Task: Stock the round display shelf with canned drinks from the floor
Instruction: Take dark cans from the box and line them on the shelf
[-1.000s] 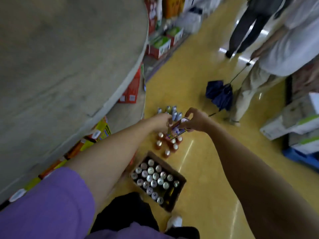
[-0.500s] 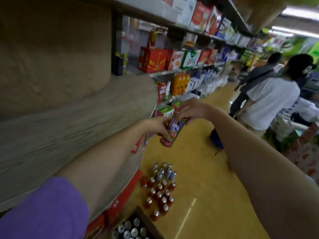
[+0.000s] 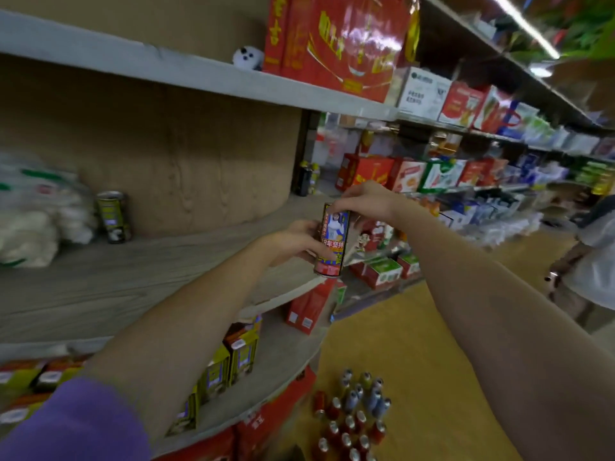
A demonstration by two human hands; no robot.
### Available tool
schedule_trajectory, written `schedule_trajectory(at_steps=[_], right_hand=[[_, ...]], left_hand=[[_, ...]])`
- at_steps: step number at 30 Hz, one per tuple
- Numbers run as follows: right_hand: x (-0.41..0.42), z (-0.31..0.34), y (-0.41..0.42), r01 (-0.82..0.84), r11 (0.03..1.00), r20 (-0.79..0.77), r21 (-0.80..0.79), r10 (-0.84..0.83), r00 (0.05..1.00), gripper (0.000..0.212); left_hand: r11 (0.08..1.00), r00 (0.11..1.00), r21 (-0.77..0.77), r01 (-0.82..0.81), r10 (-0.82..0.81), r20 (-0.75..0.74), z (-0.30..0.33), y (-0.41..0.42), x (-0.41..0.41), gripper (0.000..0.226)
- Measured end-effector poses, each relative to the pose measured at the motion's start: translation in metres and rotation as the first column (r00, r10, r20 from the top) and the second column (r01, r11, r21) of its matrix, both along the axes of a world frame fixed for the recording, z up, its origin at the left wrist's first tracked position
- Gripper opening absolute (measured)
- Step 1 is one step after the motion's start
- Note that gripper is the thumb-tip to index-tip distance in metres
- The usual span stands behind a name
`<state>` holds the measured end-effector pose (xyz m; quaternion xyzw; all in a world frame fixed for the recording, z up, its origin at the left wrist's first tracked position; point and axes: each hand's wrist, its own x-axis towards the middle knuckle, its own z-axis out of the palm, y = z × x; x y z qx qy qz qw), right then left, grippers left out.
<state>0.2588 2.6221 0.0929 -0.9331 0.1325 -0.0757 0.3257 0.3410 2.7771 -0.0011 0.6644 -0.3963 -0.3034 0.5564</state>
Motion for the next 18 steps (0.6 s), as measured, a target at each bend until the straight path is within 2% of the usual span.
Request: schedule_trajectory(at_steps=[5,12,15,18], right_hand=[[0.033,0.004,0.045,-0.105,0.994,0.056,-0.001,0.105,0.993,0.035],[0.063,0.022,0.103,-0.171,0.966,0.058,-0.193,0.185,0.981,0.045],[0.081,0.031,0.131,-0.155,0.964,0.048,-0.214,0.169,0.984,0.054],[0.1,0.044,0.155,-0.08,0.943,0.043,-0.323,0.099,0.994,0.055]], left_hand=[[0.991,0.988,-0.074,-0.115,0.107,-0.112,0.004,0.047,0.003,0.044],[0.968,0.964,-0.094,-0.234,0.219,-0.149,0.001,0.108,0.026,0.06],[0.963,0.962,-0.092,-0.255,0.243,-0.121,0.006,0.127,0.035,0.051],[0.945,0.945,-0.028,-0.326,0.327,0.017,0.013,0.144,0.045,0.052]])
